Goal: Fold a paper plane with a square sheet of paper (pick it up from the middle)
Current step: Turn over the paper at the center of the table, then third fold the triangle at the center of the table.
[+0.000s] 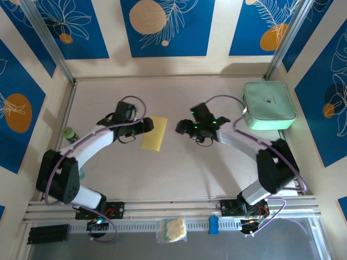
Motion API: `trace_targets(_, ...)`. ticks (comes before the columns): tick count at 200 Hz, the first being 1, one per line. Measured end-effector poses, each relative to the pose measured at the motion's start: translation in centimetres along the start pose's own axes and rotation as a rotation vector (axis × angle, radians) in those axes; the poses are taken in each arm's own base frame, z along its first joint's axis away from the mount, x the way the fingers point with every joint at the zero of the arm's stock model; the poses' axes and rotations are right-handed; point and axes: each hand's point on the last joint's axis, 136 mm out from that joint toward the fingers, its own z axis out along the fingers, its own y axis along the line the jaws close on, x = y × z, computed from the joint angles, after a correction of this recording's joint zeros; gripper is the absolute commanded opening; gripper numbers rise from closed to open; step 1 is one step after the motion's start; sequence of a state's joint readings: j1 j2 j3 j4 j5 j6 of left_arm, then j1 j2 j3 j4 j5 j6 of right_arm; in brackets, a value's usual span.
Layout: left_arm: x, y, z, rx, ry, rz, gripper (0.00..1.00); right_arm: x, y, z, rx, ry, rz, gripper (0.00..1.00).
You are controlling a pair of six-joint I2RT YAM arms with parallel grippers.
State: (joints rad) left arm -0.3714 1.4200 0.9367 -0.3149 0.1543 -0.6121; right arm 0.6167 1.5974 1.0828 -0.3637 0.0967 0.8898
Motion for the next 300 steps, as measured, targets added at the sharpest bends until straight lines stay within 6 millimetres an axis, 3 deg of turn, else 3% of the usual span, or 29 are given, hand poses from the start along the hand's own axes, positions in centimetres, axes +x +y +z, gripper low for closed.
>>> trace_targets(17, 0.0, 2.1, -1.0, -0.008, -0.026, -0.045, 1.0, 0.8, 2.7, 2.5, -0.014, 0.043, -0.046, 0.75)
trace_targets(75, 0.3, 6.1, -3.2, -0.031, -0.079, -0.135, 0.99, 2.7, 8.3, 9.0, -0.055, 0.157, -0.119, 0.7)
trace_targets(109, 0.1, 7.1, -3.4, -0.031, -0.089, -0.164, 0.99, 2.7, 9.0, 11.4, -0.042, 0.188, -0.127, 0.69)
trace_targets(144, -0.2, 6.6, -3.4, 0.0, -0.094, -0.161, 0.99, 3.5, 7.7, 12.8, 0.003, 0.226, -0.132, 0.69)
trace_targets(195, 0.0, 5.8, -2.9, 0.053, -0.069, -0.144, 0.99, 4.2, 6.7, 12.6, 0.002, 0.252, -0.182, 0.68)
trace_targets(262, 1.4, 4.6, -1.8, 0.154, -0.006, -0.146, 1.0, 8.0, 2.1, 8.3, 0.014, 0.338, -0.443, 0.67)
trace_targets(281, 1.8, 4.5, -1.4, 0.169, 0.009, -0.165, 1.0, 7.7, 2.4, 7.3, 0.007, 0.324, -0.453, 0.62)
trace_targets(300, 2.1, 3.9, -1.2, 0.191, 0.014, -0.179, 1.0, 6.3, 3.9, 5.8, -0.02, 0.257, -0.403, 0.53)
